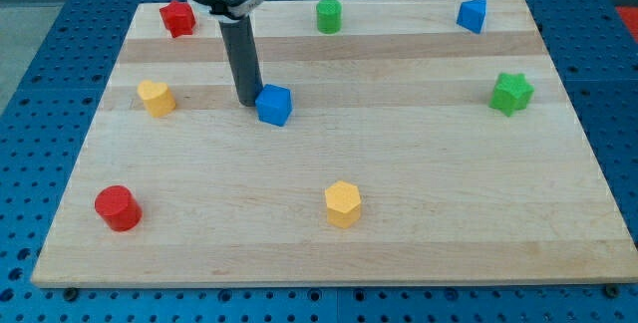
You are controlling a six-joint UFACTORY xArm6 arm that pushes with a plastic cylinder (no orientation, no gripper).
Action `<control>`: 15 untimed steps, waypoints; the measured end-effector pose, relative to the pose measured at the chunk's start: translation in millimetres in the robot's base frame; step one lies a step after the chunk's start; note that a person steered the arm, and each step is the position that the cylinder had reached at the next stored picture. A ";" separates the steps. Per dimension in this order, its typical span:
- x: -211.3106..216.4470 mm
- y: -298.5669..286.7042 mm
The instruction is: Drag the cube to the bottom right of the board
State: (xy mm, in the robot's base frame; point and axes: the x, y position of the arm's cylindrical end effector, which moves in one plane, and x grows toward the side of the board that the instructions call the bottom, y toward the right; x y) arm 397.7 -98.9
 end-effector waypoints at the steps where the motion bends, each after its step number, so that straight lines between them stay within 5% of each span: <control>1: 11.8 18.1; 15: 112.7 250.6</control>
State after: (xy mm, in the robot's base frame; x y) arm 510.4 151.7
